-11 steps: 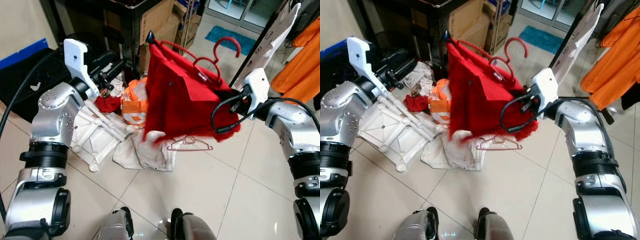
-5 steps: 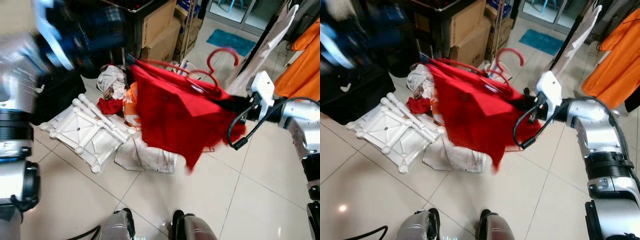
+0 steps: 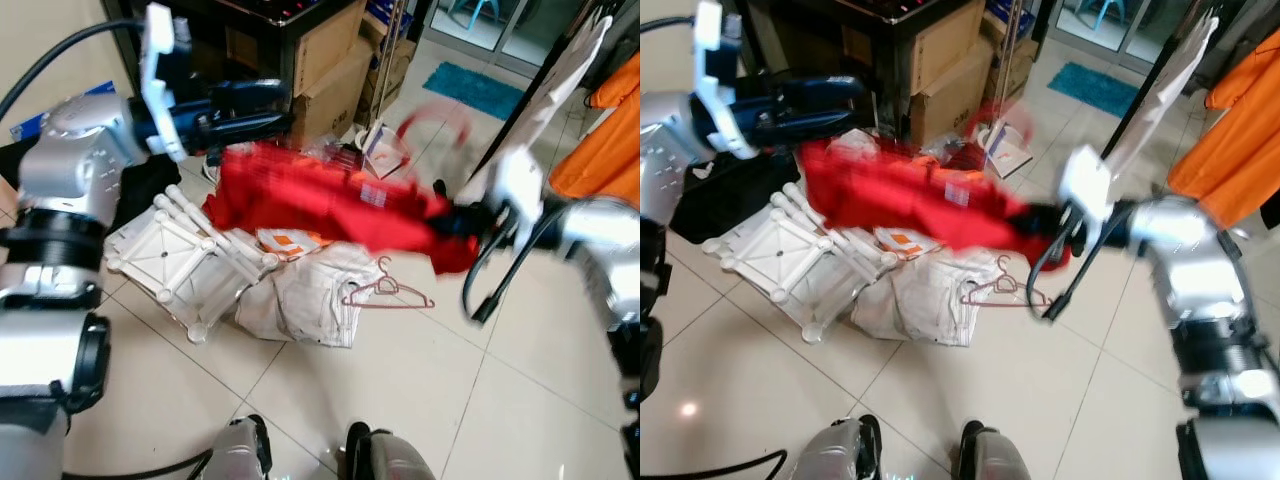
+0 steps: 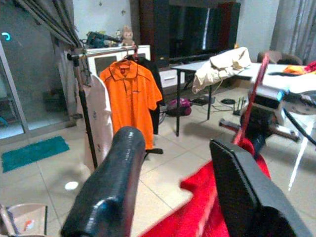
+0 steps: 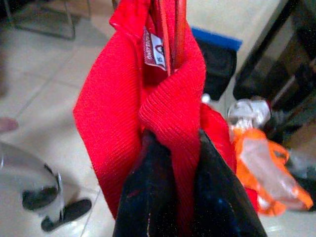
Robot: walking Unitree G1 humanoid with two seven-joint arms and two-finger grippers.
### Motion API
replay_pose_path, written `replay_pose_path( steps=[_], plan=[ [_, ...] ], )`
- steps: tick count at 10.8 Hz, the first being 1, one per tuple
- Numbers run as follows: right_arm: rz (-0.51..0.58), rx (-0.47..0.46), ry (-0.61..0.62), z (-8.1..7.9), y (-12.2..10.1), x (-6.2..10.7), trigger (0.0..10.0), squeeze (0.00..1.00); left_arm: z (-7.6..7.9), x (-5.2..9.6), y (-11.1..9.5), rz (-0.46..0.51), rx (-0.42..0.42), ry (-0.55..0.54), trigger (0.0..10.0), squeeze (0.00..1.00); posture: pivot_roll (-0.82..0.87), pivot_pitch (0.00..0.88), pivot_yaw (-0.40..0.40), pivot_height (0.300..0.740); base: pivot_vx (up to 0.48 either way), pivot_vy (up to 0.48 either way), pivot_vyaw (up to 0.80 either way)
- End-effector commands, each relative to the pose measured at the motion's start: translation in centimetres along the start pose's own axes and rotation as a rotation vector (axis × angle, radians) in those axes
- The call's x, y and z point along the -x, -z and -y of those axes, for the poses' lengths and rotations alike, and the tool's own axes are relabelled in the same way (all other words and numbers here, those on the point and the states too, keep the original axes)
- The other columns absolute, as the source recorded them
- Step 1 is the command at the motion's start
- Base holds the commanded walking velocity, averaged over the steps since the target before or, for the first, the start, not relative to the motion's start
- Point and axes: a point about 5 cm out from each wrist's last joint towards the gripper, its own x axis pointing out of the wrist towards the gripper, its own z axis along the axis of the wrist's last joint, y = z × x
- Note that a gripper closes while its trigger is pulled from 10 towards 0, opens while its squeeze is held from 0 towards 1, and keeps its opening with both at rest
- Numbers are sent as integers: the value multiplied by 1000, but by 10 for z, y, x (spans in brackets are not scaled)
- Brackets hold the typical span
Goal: Hang hanger
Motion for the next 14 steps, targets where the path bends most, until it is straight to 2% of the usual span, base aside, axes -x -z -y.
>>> replay_pose_path(
  steps=[1, 3, 4, 5, 6, 7, 9, 11, 14],
  plan=[
    [-9, 47, -4, -2, -3, -3, 0, 0, 3, -11, -7, -18, -57, 41, 10000, 1000, -178, 142, -40, 740, 0, 0, 0],
    [-70, 75, 1, -3, 6, -9, 0, 0, 11, -22, -13, -5, -86, 110, 10000, 1000, -173, 146, -44, 740, 0, 0, 0],
    [-64, 79, -1, -2, 4, -14, 0, 0, 19, -30, -8, -8, -59, 184, 10000, 1000, -165, 150, -47, 740, 0, 0, 0],
    [-62, 82, -2, -1, 4, -15, 0, 0, 21, -32, -4, -16, -46, 198, 10000, 1000, -163, 152, -48, 740, 0, 0, 0],
    [-58, 89, -2, 0, 2, -18, 0, 0, 25, -36, 2, -30, -27, 223, 10000, 0, -163, 152, -48, 740, 0, 0, 0],
    [-53, 94, 5, 2, 1, -19, 0, 0, 32, -41, 5, -28, -8, 269, 10000, 0, -163, 151, -47, 740, 0, 0, 0],
    [-45, 96, 3, 2, -1, -20, 0, 0, 35, -43, 9, -34, 3, 278, 10000, 0, -163, 152, -46, 740, 0, 0, 0],
    [-16, 102, -17, 0, -8, -19, 0, 0, 39, -52, 17, -23, 63, 295, 10000, 0, -172, 144, -44, 740, 0, 0, 0],
    [2, 111, -35, -2, -13, -20, 0, 0, 42, -55, 27, -61, 80, 326, 10000, 0, -175, 137, -40, 740, 0, 0, 0]
  ],
)
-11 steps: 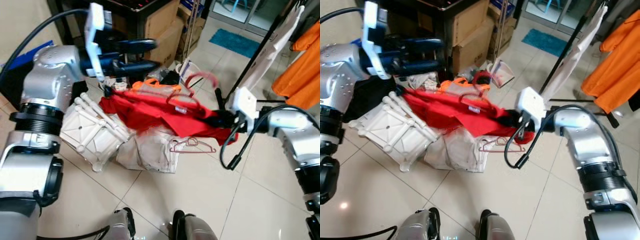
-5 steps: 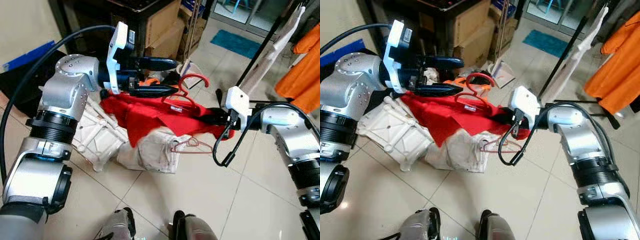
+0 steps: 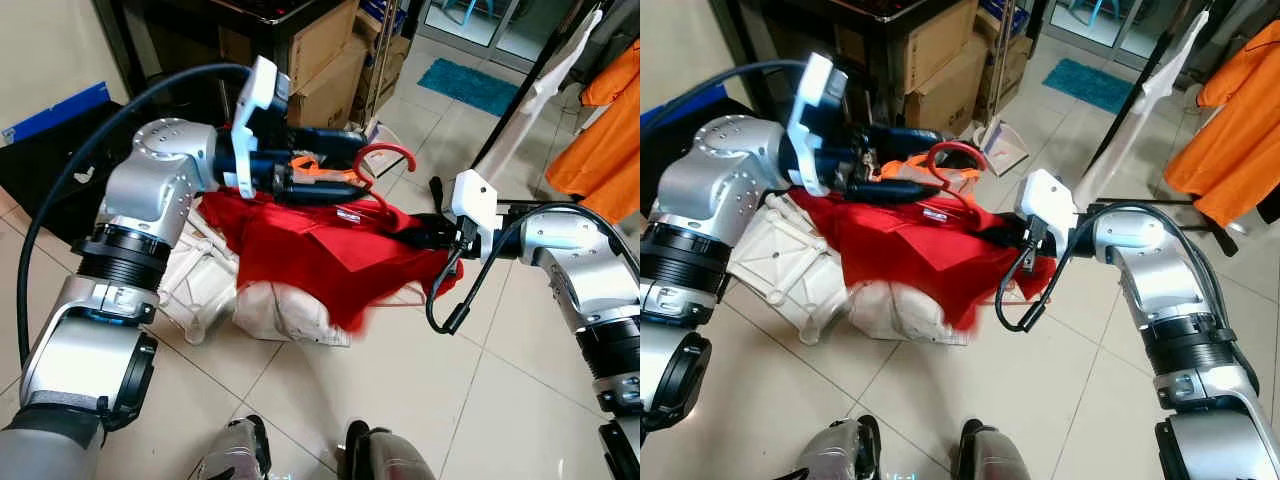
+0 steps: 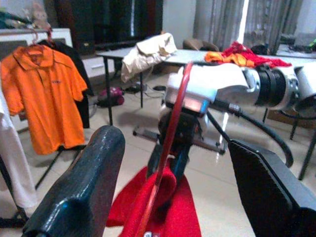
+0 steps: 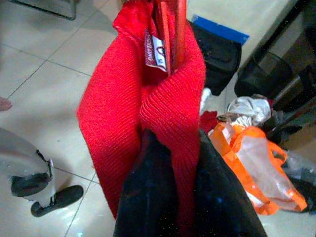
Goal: Hang hanger
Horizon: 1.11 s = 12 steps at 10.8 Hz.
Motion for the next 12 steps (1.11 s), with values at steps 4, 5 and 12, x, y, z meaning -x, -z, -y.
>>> replay_pose_path(
  steps=[4, 5, 12],
  plan=[
    [35, 20, -17, -2, -9, 5, 0, 0, 3, -10, 26, -92, 32, 20, 10000, 0, -177, 133, -45, 740, 0, 0, 0],
    [45, 13, -25, -5, -9, 2, 0, 0, 3, -14, 29, -100, 33, 18, 10000, 0, -179, 143, -43, 740, 0, 0, 0],
    [38, 5, -34, -9, -9, 3, 0, 0, -5, -17, 32, -114, 5, -28, 0, 0, -186, 155, -45, 740, 0, 0, 0]
  ],
)
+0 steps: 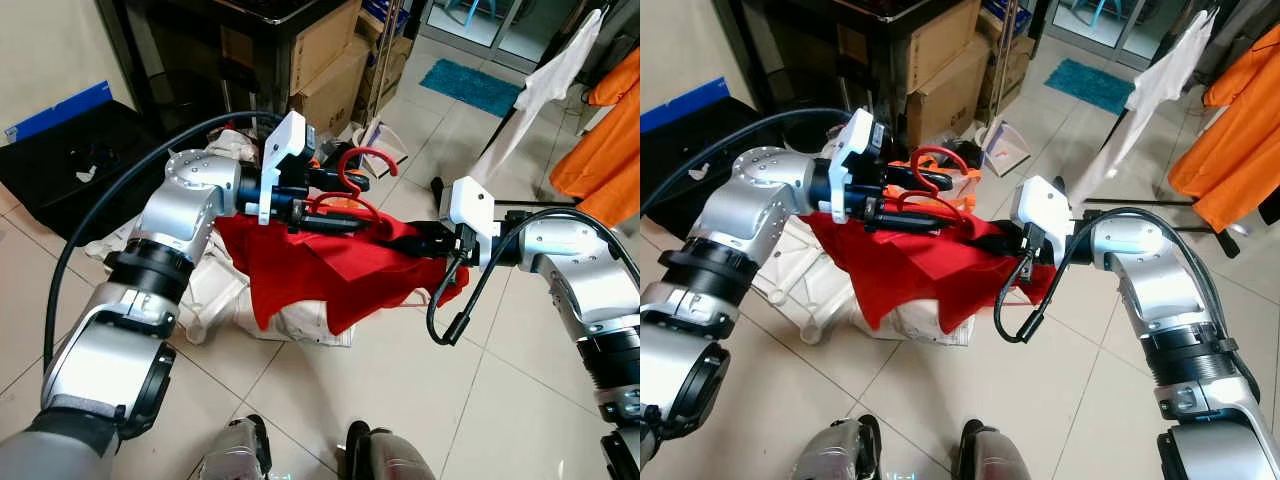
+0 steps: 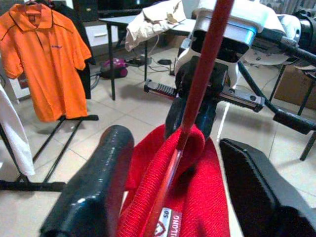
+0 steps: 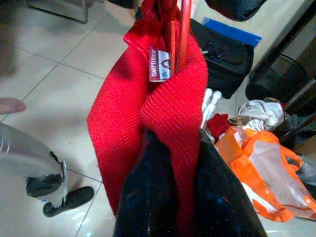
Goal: Hang hanger
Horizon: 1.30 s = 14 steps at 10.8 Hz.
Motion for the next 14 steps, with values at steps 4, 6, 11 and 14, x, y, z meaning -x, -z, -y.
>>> replay_pose_path(
  steps=[4, 6, 11, 14],
  plan=[
    [40, 17, -4, -1, -9, 3, 0, 0, -7, -1, -10, 69, -17, -44, 0, 0, -185, 157, -46, 740, 0, 0, 0],
    [38, 17, -7, -1, -9, 5, 0, 0, -3, -1, -8, 67, 1, 16, 0, 0, -187, 158, -50, 740, 0, 0, 0],
    [50, 30, -20, -5, -8, 3, 0, 0, 0, -1, -4, 59, 17, 56, 0, 0, -189, 158, -49, 740, 0, 0, 0],
    [29, 25, 44, 1, -6, 2, 4824, 525, 0, 0, -5, 60, 16, 48, 0, 0, -186, 160, -50, 740, 0, 0, 0]
  ],
)
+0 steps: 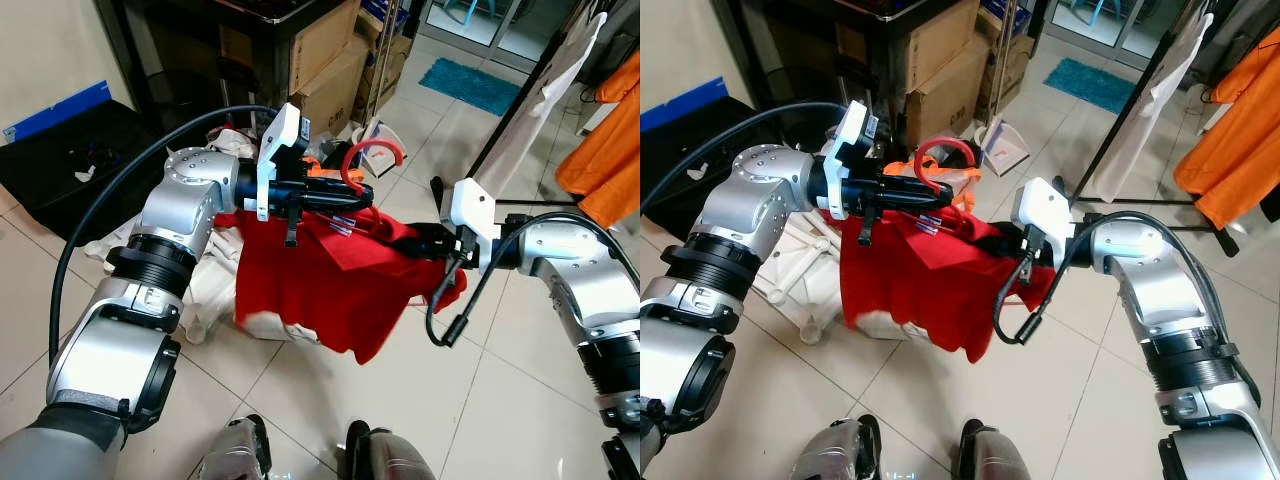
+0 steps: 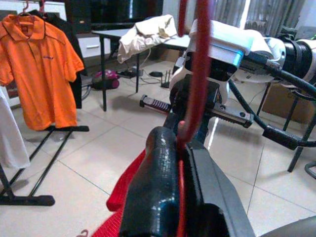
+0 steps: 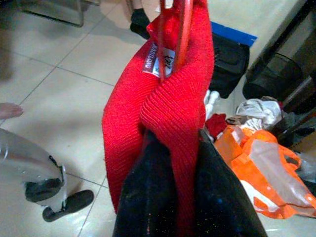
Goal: Hang hanger
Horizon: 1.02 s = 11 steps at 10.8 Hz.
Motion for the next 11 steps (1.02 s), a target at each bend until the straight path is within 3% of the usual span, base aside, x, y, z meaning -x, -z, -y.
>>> replay_pose_path(
  steps=[1, 4, 7, 10, 11],
  plan=[
    [17, 37, 28, 6, -7, 3, 10000, 1000, 0, -3, -3, 0, -13, 14, 0, 0, -185, 159, -52, 740, 0, 0, 0],
    [58, 23, 54, 10, -12, 4, 10000, 1000, 1, -3, -2, 1, -11, 6, 0, 0, -186, 158, -56, 740, 0, 0, 0],
    [166, -41, 68, 15, -24, 14, 10000, 1000, 0, -2, 0, -2, -6, -4, 0, 0, -187, 159, -57, 740, 0, 0, 0],
    [89, 9, 152, 22, -17, 30, 10000, 1000, 0, -1, 1, -5, -3, -14, 0, 0, -187, 163, -61, 740, 0, 0, 0],
    [59, 23, 164, 23, -14, 33, 10000, 0, 0, -1, 2, -6, -3, -16, 0, 0, -187, 164, -62, 740, 0, 0, 0]
  ],
)
